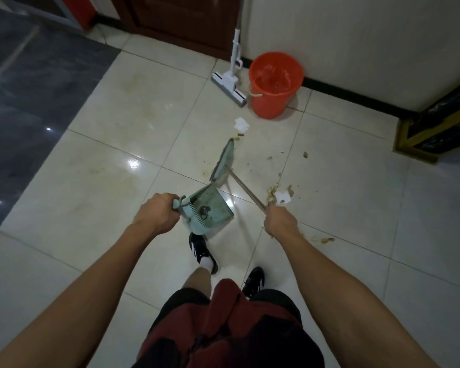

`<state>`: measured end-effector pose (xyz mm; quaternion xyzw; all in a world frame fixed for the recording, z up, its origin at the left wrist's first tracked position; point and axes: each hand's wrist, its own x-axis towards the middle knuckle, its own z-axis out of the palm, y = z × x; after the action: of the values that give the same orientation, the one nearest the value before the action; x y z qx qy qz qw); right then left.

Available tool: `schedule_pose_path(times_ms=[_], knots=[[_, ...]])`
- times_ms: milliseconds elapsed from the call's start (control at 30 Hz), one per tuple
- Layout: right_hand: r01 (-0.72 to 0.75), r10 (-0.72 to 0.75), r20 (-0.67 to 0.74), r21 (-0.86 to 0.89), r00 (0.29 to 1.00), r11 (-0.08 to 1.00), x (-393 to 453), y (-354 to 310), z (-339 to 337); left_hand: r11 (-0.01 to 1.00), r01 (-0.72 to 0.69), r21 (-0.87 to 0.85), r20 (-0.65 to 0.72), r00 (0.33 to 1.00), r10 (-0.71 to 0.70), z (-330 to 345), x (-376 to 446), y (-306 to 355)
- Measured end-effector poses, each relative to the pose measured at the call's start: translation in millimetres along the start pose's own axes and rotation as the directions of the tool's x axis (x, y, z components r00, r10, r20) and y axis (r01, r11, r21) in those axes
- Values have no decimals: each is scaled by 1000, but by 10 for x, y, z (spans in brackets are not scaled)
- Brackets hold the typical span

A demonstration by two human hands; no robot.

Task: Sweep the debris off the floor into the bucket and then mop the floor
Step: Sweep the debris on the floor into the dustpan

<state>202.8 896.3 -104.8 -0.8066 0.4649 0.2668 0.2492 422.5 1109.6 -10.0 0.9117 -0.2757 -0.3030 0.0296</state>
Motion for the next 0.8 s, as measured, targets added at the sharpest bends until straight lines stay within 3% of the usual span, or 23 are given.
schedule_pose_path(times_ms=[167,467,567,800], knots=[[26,-25,11,-22,1000,999,351,-898,-34,998,42,-51,22,999,-41,-337,425,-618],[32,-42,96,99,994,995,1006,-2367,-29,990,105,-91,39,994,-102,-775,1064,-1544],[17,-40,149,157,988,987,1147,-2638,-13,989,112,-94,47,993,-108,-861,1211,-1709],[33,-31,181,-11,983,999,1221,-2719,-16,995,78,-66,60,995,-74,-952,1399,-1893]])
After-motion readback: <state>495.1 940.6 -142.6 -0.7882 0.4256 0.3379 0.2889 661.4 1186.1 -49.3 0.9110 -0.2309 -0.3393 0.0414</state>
